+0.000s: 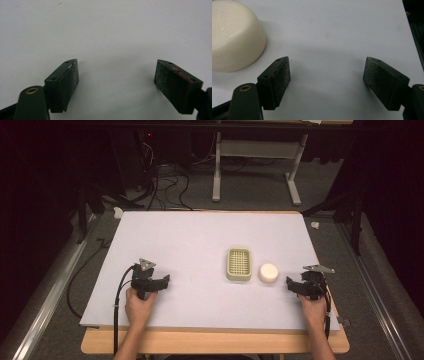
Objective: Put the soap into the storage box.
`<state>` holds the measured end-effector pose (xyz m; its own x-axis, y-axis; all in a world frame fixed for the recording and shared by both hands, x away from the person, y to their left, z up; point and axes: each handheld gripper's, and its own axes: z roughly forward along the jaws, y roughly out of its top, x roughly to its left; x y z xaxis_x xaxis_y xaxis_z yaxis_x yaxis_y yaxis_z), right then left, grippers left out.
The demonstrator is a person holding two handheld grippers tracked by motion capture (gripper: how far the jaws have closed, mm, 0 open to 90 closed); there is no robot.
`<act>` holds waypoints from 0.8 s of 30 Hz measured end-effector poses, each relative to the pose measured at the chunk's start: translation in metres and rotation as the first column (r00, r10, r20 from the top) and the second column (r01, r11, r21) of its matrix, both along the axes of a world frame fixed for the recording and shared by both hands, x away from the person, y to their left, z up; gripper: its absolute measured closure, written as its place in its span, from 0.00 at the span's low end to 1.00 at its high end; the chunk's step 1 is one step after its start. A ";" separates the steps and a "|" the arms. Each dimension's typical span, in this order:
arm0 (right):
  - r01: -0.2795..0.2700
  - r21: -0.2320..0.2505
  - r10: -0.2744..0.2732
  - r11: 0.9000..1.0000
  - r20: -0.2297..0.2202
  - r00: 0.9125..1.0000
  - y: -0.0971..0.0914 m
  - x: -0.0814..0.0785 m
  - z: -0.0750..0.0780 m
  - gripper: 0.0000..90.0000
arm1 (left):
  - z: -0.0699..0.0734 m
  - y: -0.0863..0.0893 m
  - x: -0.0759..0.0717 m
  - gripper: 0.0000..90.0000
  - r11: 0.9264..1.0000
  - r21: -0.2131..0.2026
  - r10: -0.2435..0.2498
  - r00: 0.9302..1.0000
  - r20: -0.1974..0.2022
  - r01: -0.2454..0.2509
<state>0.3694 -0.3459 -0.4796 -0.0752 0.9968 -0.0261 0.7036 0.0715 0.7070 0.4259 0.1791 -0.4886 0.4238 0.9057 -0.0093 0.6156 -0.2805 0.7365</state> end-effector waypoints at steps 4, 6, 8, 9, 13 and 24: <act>-0.013 0.003 0.013 1.000 0.009 1.000 0.001 -0.001 0.003 0.24 | 0.000 0.000 0.000 0.22 1.000 0.000 0.000 1.000 0.000 0.000; -0.019 0.010 0.019 1.000 0.017 1.000 0.002 -0.003 0.004 0.24 | 0.000 0.000 0.000 0.22 1.000 0.000 0.000 1.000 0.000 0.000; -0.026 0.009 0.025 1.000 0.023 0.999 0.004 -0.004 0.007 0.24 | 0.000 0.000 0.000 0.22 1.000 0.000 0.000 1.000 0.000 0.000; -0.029 0.011 0.028 1.000 0.026 0.999 0.005 -0.005 0.007 0.24 | 0.000 0.000 0.000 0.22 1.000 0.000 0.000 1.000 0.000 0.000; -0.039 0.026 0.038 0.999 0.037 0.999 0.008 -0.007 0.010 0.24 | 0.000 0.000 0.000 0.22 1.000 0.000 -0.001 1.000 -0.001 0.001; -0.092 0.022 0.090 0.996 0.065 0.994 0.023 -0.017 0.017 0.23 | 0.000 0.000 0.000 0.22 1.000 0.000 0.000 1.000 0.000 0.000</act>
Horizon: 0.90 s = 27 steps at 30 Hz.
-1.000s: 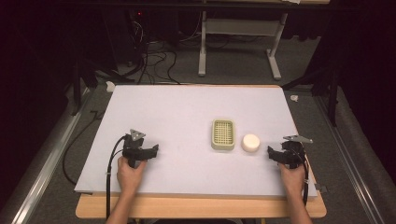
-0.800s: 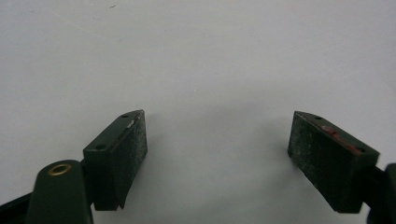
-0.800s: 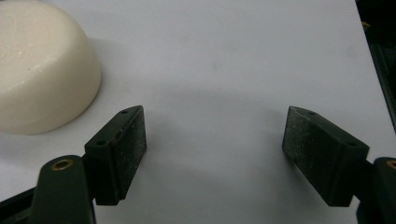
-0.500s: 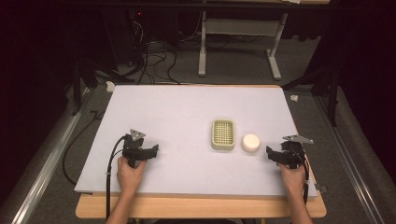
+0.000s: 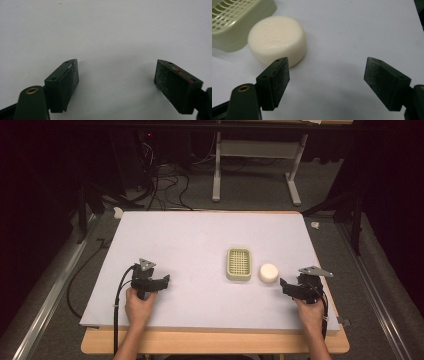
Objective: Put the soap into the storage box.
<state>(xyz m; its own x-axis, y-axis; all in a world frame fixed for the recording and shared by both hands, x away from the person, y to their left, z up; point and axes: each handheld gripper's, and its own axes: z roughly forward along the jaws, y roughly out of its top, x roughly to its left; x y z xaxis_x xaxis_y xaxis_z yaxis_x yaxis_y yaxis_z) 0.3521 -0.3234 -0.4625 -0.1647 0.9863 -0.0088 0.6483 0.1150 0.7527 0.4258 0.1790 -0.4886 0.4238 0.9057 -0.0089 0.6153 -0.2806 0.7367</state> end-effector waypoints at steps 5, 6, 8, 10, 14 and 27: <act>-0.041 0.017 0.041 0.999 0.014 0.999 0.007 -0.005 0.002 0.20 | 0.000 0.000 0.000 0.22 1.000 0.001 0.000 1.000 0.000 0.000; -0.049 0.015 0.049 0.999 0.019 0.999 0.009 -0.006 0.003 0.20 | 0.000 0.000 0.000 0.22 1.000 0.001 0.000 1.000 0.000 0.000; -0.059 0.018 0.059 0.998 0.021 0.998 0.011 -0.008 0.003 0.19 | 0.000 0.000 0.000 0.22 1.000 0.000 0.000 1.000 0.000 0.000; -0.069 0.019 0.069 0.997 0.021 0.997 0.013 -0.009 0.004 0.18 | 0.000 0.000 0.000 0.22 1.000 0.001 0.000 1.000 0.000 0.000; -0.082 0.023 0.081 0.996 0.031 0.996 0.018 -0.011 0.006 0.17 | 0.000 0.000 0.000 0.22 1.000 0.000 0.000 1.000 0.000 0.000; -0.116 0.018 0.115 0.993 0.048 0.992 0.033 -0.010 0.008 0.16 | 0.000 0.000 0.000 0.22 1.000 0.001 0.000 1.000 0.000 0.000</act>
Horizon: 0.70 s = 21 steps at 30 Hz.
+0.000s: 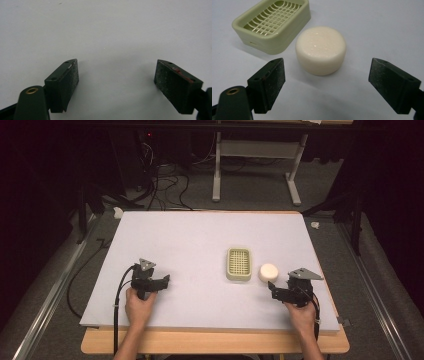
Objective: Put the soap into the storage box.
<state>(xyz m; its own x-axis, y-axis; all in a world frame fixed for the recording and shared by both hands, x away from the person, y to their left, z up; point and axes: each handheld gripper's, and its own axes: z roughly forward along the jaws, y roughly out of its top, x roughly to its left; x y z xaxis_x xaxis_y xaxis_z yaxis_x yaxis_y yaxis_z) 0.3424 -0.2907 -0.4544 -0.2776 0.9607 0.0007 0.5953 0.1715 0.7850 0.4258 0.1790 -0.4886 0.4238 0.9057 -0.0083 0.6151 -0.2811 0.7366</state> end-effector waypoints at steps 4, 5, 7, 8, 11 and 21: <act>-0.012 -0.002 0.012 1.000 0.004 1.000 0.003 0.003 0.000 0.15 | 0.000 0.000 0.000 0.22 1.000 0.000 0.000 1.000 0.000 0.000; -0.009 0.001 0.009 1.000 -0.001 1.000 0.004 0.003 0.001 0.15 | 0.000 0.000 0.000 0.22 1.000 0.000 0.000 1.000 0.000 0.000; -0.015 -0.005 0.015 1.000 0.003 1.000 0.007 0.005 0.001 0.15 | 0.000 0.000 0.000 0.22 1.000 0.000 0.000 1.000 0.000 0.000; -0.015 -0.008 0.015 1.000 0.005 1.000 0.008 0.006 0.001 0.15 | 0.000 0.000 0.000 0.22 1.000 0.000 0.000 1.000 0.000 0.000; -0.021 -0.010 0.021 1.000 0.002 1.000 0.010 0.007 0.003 0.15 | 0.000 0.000 0.000 0.22 1.000 0.000 0.000 1.000 0.000 0.000; -0.009 -0.032 0.009 0.999 -0.005 1.000 0.015 0.019 0.001 0.15 | 0.000 0.000 0.000 0.22 1.000 0.000 0.000 1.000 0.000 0.000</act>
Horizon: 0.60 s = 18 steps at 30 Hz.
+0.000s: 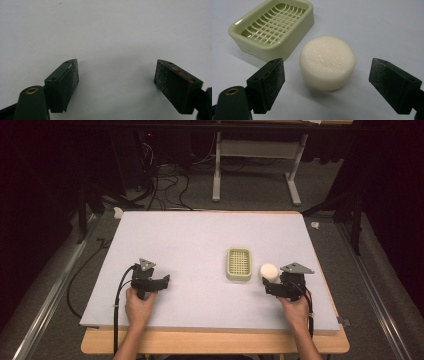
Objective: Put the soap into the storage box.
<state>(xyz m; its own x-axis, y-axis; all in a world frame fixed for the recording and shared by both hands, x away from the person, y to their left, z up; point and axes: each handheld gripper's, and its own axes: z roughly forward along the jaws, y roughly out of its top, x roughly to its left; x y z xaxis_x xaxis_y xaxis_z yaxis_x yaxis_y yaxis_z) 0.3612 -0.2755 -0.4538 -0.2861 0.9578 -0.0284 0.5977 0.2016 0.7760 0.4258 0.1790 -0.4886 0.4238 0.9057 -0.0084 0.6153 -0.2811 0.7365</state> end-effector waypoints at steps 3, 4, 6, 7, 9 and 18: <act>0.000 -0.010 0.000 1.000 -0.007 1.000 0.002 0.004 -0.001 0.15 | 0.000 0.000 0.000 0.22 1.000 0.000 0.000 1.000 0.000 0.000; 0.003 -0.012 -0.003 1.000 -0.010 1.000 0.003 0.005 -0.001 0.15 | 0.000 0.000 0.000 0.22 1.000 0.000 0.000 1.000 0.000 0.000; 0.005 -0.016 -0.006 1.000 -0.018 1.000 0.004 0.009 -0.002 0.15 | 0.000 0.000 0.000 0.22 1.000 0.000 0.000 1.000 0.000 0.000; 0.007 -0.016 -0.007 1.000 -0.020 1.000 0.004 0.011 -0.002 0.15 | 0.000 0.000 0.000 0.22 1.000 0.000 0.000 1.000 0.000 0.000; 0.007 -0.023 -0.008 1.000 -0.029 1.000 0.005 0.015 -0.002 0.15 | 0.000 0.000 0.000 0.22 1.000 0.000 0.000 1.000 0.000 0.000; 0.021 -0.033 -0.023 0.999 -0.062 0.998 0.009 0.028 -0.010 0.16 | 0.000 0.000 0.000 0.22 1.000 0.001 0.000 1.000 0.000 0.000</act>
<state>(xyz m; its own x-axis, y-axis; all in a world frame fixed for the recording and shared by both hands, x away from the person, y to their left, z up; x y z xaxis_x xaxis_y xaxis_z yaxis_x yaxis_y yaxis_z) 0.3895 -0.2662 -0.4634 -0.2675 0.9626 -0.0421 0.6488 0.2123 0.7307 0.4257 0.1790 -0.4886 0.4241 0.9056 -0.0076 0.6150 -0.2818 0.7364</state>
